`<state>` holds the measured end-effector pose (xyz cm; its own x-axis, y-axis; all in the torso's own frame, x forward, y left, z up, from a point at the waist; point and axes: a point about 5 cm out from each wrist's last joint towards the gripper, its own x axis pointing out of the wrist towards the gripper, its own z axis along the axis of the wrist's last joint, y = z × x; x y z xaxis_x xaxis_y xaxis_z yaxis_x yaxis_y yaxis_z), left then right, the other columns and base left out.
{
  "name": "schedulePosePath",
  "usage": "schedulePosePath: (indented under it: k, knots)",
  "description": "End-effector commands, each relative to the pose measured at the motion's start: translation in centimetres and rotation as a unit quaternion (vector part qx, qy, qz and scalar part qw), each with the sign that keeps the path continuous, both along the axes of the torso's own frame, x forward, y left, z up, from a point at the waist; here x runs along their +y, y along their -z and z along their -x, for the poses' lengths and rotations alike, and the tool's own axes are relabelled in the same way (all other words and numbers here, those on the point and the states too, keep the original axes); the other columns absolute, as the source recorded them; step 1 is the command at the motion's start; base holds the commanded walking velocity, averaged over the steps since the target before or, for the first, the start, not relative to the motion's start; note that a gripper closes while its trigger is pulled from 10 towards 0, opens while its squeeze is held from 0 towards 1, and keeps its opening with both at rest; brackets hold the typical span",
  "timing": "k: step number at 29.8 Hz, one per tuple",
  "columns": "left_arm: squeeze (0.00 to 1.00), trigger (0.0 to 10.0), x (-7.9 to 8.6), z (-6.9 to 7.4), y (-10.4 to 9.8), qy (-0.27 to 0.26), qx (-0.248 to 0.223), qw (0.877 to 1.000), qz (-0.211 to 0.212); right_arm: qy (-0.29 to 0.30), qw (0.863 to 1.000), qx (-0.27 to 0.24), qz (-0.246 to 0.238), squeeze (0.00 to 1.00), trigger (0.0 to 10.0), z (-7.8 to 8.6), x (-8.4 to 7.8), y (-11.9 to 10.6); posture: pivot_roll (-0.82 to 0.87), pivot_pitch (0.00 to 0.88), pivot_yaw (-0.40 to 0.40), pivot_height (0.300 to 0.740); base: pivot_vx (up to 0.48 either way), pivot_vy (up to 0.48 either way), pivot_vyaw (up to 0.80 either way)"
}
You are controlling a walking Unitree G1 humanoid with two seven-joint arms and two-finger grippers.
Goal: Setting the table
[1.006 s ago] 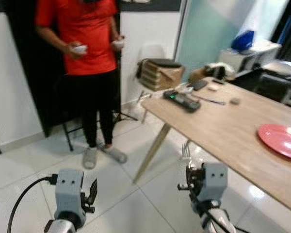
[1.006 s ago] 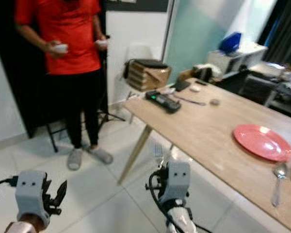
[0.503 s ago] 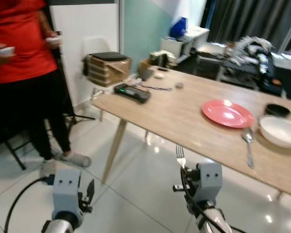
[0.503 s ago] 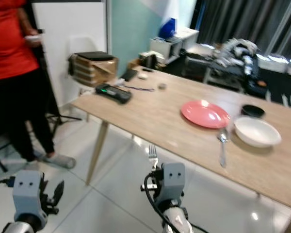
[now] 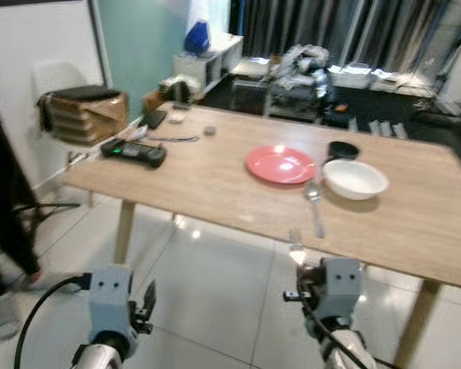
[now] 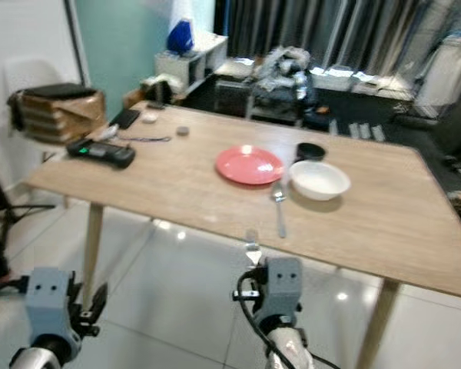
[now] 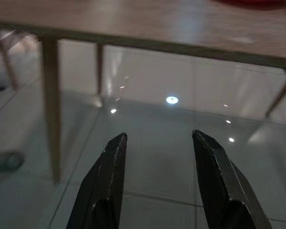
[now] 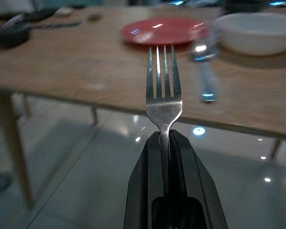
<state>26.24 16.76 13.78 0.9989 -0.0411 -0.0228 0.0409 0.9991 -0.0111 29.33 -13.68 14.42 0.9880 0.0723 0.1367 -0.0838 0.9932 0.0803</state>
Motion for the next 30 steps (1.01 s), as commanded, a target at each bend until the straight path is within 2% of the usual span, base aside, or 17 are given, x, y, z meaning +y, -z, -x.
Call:
schedulePosePath:
  k: [1,11,15,30]
  knots:
    - [0.0,10.0,0.3,0.3,0.6,-0.008,0.014,1.0,-0.001,-0.002,1.0,0.013,-0.002,0.0,10.0,0.2,0.2,0.6,0.06,0.109,0.044,0.74,0.0,0.0,-0.78]
    - [0.0,10.0,0.4,0.1,0.3,-0.012,0.006,1.0,-0.01,-0.001,1.0,0.0,-0.004,0.0,10.0,0.0,0.2,0.0,0.06,0.102,0.045,0.74,0.0,0.0,-0.7]
    - [0.0,10.0,0.5,-0.2,0.2,-0.018,0.0,1.0,-0.016,-0.006,1.0,-0.013,-0.009,0.0,10.0,-0.1,0.5,-0.5,0.07,0.097,0.045,0.74,0.48,0.0,0.0]
    - [0.0,10.0,0.6,-0.2,0.2,-0.017,0.0,1.0,-0.018,-0.005,1.0,-0.01,-0.008,0.0,10.0,-0.2,0.5,-0.4,0.07,0.092,0.045,0.74,0.48,0.0,0.0]
